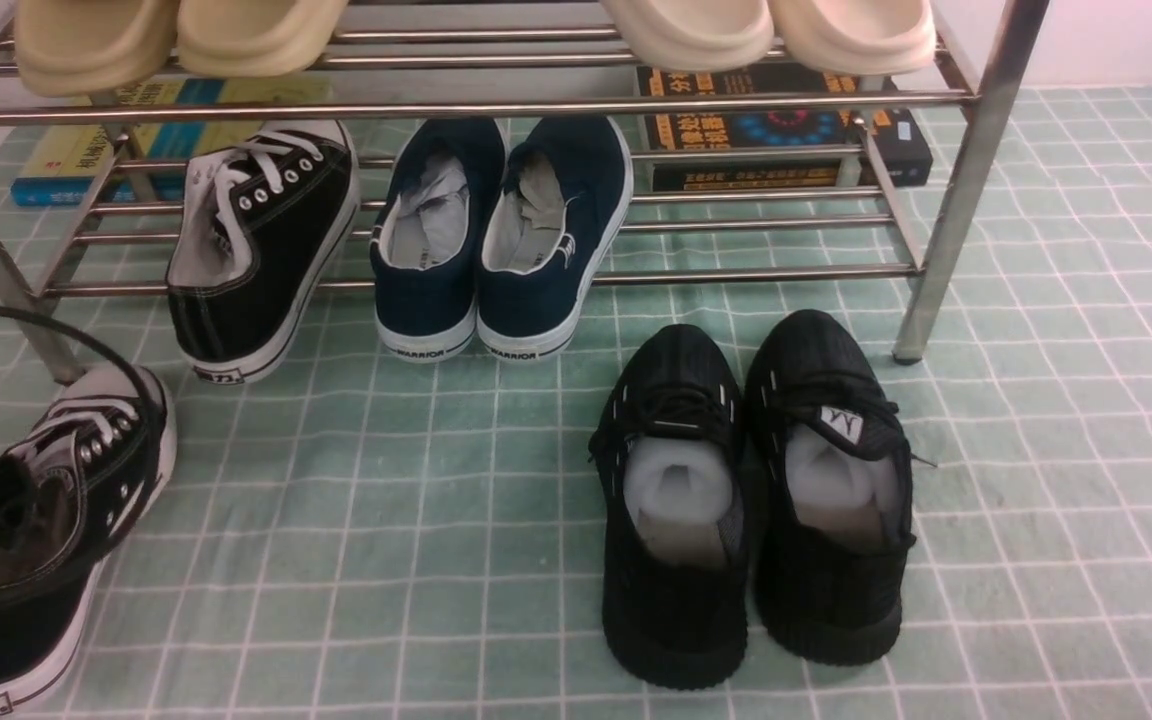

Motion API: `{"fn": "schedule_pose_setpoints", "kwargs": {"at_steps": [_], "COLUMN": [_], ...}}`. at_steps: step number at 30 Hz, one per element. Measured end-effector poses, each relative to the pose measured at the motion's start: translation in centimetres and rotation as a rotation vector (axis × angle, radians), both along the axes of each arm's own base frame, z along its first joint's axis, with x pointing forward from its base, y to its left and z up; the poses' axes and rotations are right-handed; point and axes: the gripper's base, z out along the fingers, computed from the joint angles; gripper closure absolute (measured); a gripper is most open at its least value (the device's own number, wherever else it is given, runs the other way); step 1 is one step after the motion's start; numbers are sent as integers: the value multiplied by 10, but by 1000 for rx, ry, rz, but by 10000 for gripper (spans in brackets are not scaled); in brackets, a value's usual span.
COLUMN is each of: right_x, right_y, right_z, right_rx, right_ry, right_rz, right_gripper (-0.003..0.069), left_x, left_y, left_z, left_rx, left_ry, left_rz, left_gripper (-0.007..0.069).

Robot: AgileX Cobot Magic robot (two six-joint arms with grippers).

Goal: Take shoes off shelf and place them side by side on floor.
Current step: 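Set the held shoe down on the floor in front of the rack with the left gripper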

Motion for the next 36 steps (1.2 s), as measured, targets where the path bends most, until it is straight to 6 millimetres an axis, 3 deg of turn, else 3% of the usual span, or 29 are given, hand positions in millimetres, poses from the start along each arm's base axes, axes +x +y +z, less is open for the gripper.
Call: {"fn": "schedule_pose_setpoints", "kwargs": {"at_steps": [17, 21, 27, 30, 36], "right_x": [0, 0, 0, 0, 0], "right_y": [0, 0, 0, 0, 0], "right_z": [0, 0, 0, 0, 0], "right_rx": [0, 0, 0, 0, 0], "right_ry": [0, 0, 0, 0, 0], "right_rz": [0, 0, 0, 0, 0], "right_gripper": [421, 421, 421, 421, 421], "left_x": [0, -1, -8, -6, 9], "left_y": [5, 6, 9, 10, 5], "left_z": [-4, -5, -6, 4, 46], "left_rx": [79, 99, 128, 115, 45], "left_ry": [-30, -10, 61, 73, -5], "left_rz": [-14, -18, -14, 14, 11], "left_gripper": [599, 561, 422, 340, 309]}}
